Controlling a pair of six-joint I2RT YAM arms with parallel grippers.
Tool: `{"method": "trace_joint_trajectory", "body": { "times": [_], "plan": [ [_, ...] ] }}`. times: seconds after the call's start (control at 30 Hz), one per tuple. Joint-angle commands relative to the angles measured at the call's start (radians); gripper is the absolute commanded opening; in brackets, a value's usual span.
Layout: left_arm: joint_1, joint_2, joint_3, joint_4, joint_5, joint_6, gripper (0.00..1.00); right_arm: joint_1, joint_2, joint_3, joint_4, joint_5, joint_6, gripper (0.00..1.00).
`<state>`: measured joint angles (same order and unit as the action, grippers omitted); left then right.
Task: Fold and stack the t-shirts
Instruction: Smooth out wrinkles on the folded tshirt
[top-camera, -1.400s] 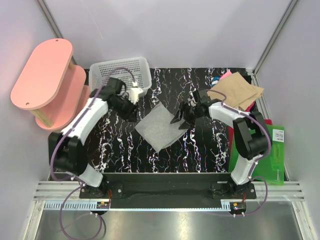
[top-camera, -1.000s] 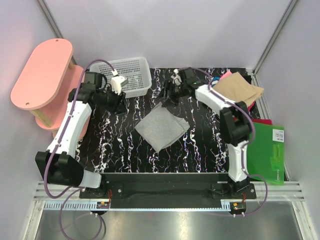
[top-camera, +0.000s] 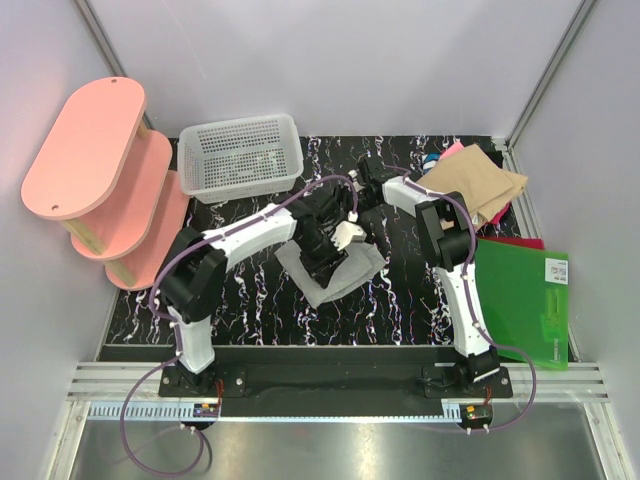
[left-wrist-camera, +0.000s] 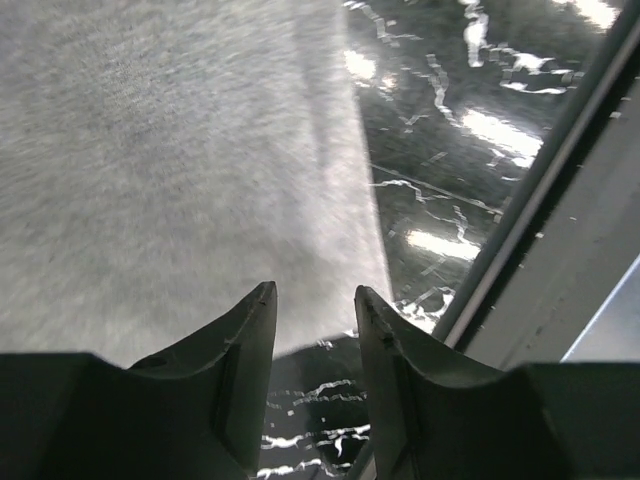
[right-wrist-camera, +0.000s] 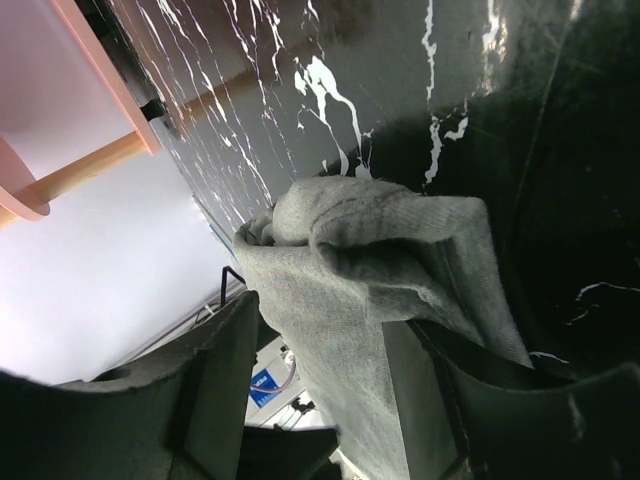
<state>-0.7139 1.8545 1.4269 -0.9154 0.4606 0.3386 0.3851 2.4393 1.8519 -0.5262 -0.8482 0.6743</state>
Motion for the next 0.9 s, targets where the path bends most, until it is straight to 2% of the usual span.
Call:
{"method": "trace_joint_trajectory", "body": {
  "times": [0.0, 0.3, 0.47, 0.57, 0.7, 0.73, 0.77, 0.87],
  "plan": [
    [0.004, 0.055, 0.029, 0.035, 0.006, -0.023, 0.41, -0.008, 0.014, -0.057, -0.051, 0.164, -0.036, 0.61],
    [0.007, 0.091, -0.064, -0.017, -0.082, 0.060, 0.40, -0.031, -0.014, -0.103, -0.044, 0.202, -0.032, 0.57],
    [0.060, 0.014, -0.175, -0.030, -0.143, 0.137, 0.39, -0.037, -0.071, -0.203, -0.011, 0.213, -0.038, 0.55],
    [0.082, -0.023, -0.192, -0.039, -0.138, 0.135, 0.39, -0.037, -0.103, -0.243, 0.037, 0.187, -0.021, 0.57],
    [0.080, -0.064, -0.145, -0.057, -0.111, 0.112, 0.40, -0.041, -0.144, -0.241, 0.038, 0.176, -0.036, 0.72],
    [0.080, -0.072, -0.131, -0.071, -0.099, 0.108, 0.40, -0.045, -0.178, -0.244, 0.038, 0.176, -0.041, 0.88],
    [0.080, -0.086, -0.117, -0.079, -0.093, 0.102, 0.40, -0.055, -0.196, -0.255, 0.037, 0.179, -0.039, 0.99],
    [0.080, -0.113, -0.074, -0.108, -0.066, 0.094, 0.40, -0.075, -0.279, -0.310, 0.035, 0.189, -0.051, 1.00]
  ]
}}
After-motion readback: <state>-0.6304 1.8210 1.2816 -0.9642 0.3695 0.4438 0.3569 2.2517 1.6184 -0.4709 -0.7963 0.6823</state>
